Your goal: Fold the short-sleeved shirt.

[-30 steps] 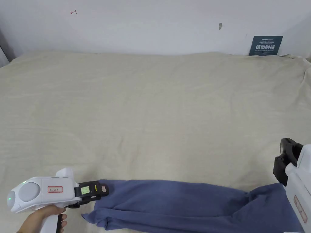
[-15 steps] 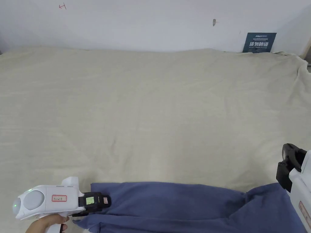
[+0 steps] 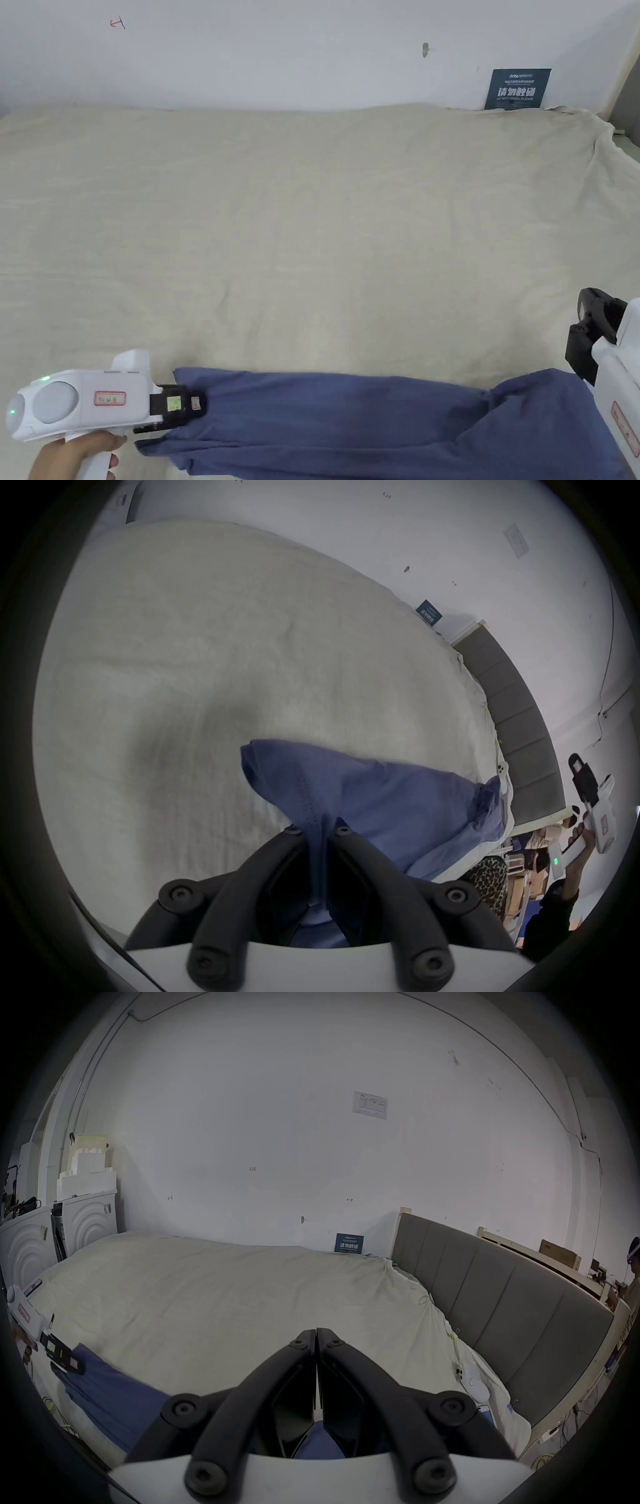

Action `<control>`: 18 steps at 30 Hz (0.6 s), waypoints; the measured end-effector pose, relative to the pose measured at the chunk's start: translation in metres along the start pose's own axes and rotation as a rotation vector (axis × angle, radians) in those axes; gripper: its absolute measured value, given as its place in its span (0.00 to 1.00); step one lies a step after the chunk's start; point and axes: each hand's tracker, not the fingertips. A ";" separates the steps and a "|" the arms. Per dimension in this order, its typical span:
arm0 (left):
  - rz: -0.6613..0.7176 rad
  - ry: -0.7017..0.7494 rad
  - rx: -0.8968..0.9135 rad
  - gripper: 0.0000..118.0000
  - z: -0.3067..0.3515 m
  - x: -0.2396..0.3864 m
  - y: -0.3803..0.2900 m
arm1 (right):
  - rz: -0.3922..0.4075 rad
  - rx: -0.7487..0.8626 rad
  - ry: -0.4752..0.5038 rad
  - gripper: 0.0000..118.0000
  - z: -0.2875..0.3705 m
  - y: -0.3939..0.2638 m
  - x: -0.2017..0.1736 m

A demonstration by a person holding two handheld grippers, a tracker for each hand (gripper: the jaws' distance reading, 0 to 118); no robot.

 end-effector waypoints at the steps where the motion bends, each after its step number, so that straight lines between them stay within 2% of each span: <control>1: 0.003 -0.005 0.005 0.05 0.010 0.008 -0.002 | -0.003 0.004 0.000 0.00 0.001 0.001 0.001; 8: 0.039 0.127 0.066 0.05 0.053 -0.028 0.007 | -0.024 0.026 0.012 0.00 0.007 0.004 0.006; 11: 0.069 0.176 0.076 0.05 0.067 -0.025 0.003 | -0.027 0.031 0.017 0.00 0.010 0.004 0.009; 18: 0.027 0.190 0.071 0.05 0.071 0.052 -0.002 | -0.043 0.038 0.024 0.00 0.019 0.002 0.017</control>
